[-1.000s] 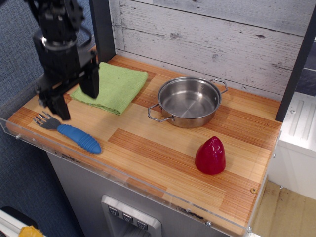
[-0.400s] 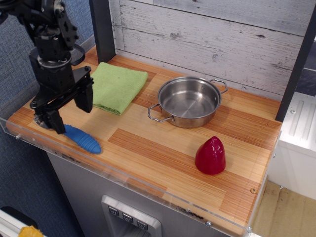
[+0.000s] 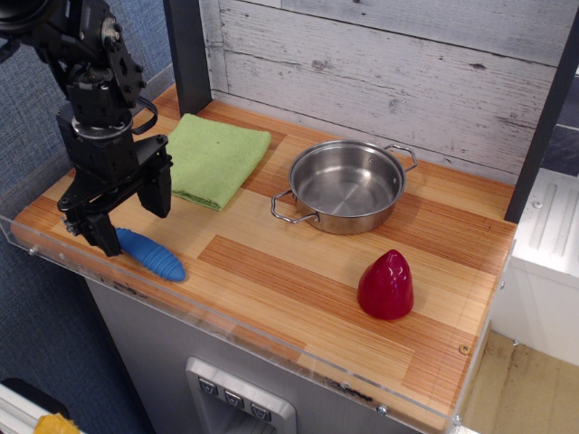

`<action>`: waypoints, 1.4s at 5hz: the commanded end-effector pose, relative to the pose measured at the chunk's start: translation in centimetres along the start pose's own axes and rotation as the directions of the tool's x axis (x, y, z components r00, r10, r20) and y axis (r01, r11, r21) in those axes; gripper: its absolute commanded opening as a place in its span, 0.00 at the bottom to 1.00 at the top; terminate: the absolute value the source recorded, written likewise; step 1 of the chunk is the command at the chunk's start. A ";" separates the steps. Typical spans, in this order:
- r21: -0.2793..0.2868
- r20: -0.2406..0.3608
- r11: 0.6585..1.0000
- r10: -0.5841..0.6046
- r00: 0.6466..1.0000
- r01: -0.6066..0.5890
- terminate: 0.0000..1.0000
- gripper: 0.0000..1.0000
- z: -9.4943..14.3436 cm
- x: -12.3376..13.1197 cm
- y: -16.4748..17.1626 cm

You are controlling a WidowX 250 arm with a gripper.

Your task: Move blue fork on top of green cloth

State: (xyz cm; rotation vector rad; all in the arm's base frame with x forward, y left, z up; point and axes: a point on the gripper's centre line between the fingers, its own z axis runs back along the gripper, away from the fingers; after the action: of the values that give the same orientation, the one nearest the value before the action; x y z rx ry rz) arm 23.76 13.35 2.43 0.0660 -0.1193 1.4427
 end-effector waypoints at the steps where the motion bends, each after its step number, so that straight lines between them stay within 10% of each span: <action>1: -0.007 0.013 1.000 0.019 1.000 -0.019 0.00 1.00 -0.3 -0.4 0.9; 3: -0.005 0.001 1.000 0.016 1.000 -0.016 0.00 1.00 -1.0 -0.5 0.9; 4: -0.010 -0.008 1.000 0.010 1.000 -0.010 0.00 0.00 -1.2 -0.7 1.0; 7: 0.004 -0.019 1.000 -0.001 1.000 0.001 0.00 0.00 0.9 -0.9 0.8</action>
State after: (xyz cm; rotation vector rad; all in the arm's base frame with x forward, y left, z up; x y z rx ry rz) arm 22.93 12.94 1.83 0.0636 -0.0431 1.4489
